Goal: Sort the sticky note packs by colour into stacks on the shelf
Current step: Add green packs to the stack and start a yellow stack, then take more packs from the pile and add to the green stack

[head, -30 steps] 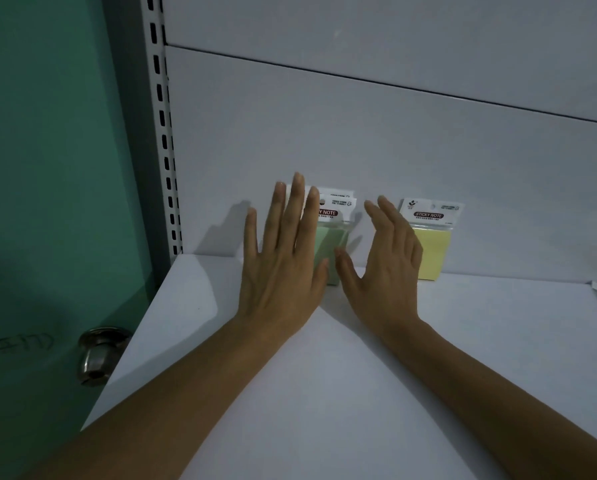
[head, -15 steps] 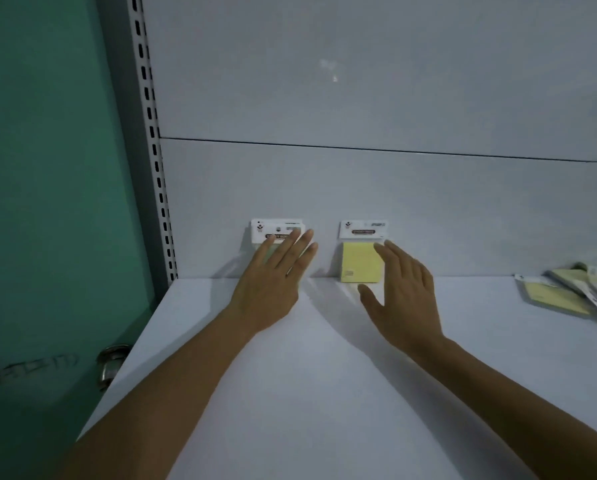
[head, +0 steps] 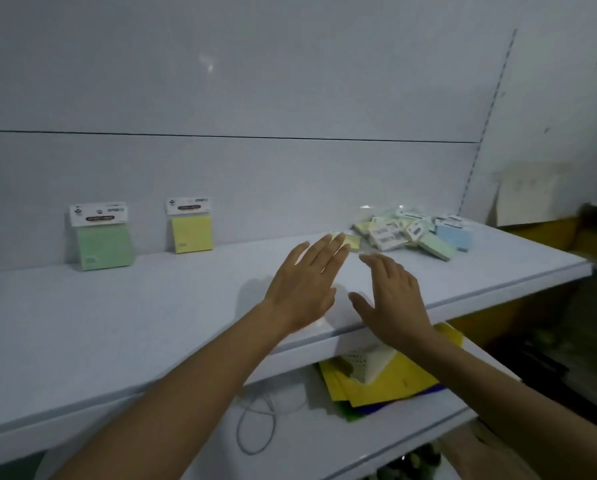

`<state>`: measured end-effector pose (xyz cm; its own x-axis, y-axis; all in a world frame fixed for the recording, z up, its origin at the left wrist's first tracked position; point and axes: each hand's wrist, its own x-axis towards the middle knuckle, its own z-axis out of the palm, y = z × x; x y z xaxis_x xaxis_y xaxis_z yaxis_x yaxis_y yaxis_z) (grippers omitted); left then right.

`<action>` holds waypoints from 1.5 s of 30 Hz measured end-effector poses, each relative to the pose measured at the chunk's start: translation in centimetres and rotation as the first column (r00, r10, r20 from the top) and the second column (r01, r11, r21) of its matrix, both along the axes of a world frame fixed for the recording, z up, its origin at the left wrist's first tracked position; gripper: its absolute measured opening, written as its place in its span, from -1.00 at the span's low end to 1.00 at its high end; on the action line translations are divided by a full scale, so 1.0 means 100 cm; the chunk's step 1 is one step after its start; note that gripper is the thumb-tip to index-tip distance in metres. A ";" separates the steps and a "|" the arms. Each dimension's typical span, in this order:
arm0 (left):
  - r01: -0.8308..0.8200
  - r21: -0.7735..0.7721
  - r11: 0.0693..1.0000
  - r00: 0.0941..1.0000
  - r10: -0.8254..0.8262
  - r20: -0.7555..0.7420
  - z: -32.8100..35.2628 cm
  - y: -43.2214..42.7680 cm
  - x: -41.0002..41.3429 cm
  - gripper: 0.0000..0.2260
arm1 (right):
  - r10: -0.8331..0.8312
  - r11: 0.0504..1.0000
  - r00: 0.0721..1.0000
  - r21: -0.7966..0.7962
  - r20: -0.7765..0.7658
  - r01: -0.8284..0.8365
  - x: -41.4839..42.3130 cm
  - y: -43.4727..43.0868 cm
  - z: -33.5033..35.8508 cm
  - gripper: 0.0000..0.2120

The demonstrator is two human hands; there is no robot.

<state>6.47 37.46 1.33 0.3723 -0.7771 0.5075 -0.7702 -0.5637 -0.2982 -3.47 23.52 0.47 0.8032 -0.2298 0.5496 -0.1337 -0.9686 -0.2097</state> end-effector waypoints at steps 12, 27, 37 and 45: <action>0.036 0.020 0.999 0.989 -0.033 -0.142 -0.018 -0.133 -0.060 -0.37 | -0.101 0.987 0.991 0.118 -0.089 0.111 -0.107 -0.135 -0.028 -0.48; -0.098 -0.130 0.987 0.891 0.029 -0.454 -0.007 -0.254 0.071 -0.38 | 0.011 0.975 0.998 0.221 -0.056 0.002 -0.020 -0.237 -0.020 -0.57; -0.169 -0.328 0.930 0.909 0.018 -0.416 -0.033 -0.276 0.093 -0.54 | 0.012 0.963 0.983 0.266 -0.182 0.037 0.068 -0.300 -0.010 -0.50; -0.310 -0.257 0.915 0.854 0.150 -0.498 -0.038 -0.276 0.096 -0.30 | 0.054 0.970 0.930 0.242 -0.363 0.038 0.156 -0.331 0.026 -0.13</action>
<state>16.05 9.90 -2.45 0.7707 -0.4660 0.4345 -0.6077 -0.7427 0.2813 12.10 -9.56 3.02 0.9390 -0.3104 0.1480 -0.2374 -0.8965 -0.3742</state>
